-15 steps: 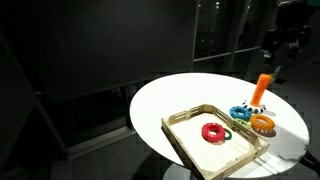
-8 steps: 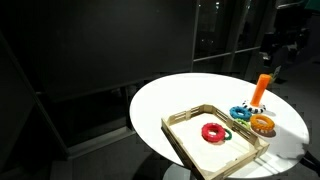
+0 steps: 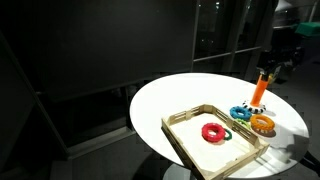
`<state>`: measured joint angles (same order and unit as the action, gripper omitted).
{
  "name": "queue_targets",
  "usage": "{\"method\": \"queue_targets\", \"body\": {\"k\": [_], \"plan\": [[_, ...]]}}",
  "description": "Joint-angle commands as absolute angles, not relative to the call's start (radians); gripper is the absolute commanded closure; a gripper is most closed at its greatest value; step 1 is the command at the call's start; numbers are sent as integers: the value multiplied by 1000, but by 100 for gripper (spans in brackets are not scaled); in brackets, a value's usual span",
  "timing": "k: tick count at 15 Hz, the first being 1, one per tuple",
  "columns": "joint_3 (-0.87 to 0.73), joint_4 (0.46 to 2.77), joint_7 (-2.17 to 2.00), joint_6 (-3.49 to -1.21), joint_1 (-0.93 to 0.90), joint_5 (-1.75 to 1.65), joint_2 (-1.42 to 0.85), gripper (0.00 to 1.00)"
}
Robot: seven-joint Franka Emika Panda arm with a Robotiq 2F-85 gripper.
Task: Put the orange ring in the box.
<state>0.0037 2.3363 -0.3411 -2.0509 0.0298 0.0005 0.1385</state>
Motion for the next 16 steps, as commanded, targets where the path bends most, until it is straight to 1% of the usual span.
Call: {"method": "queue_targets", "body": {"k": [1, 6, 16], "plan": [[-13, 2402, -338, -2166, 42, 25, 105, 0], [-40, 2487, -334, -2307, 52, 37, 26, 0], [-98, 2583, -364, -2455, 78, -9, -40, 0]]}}
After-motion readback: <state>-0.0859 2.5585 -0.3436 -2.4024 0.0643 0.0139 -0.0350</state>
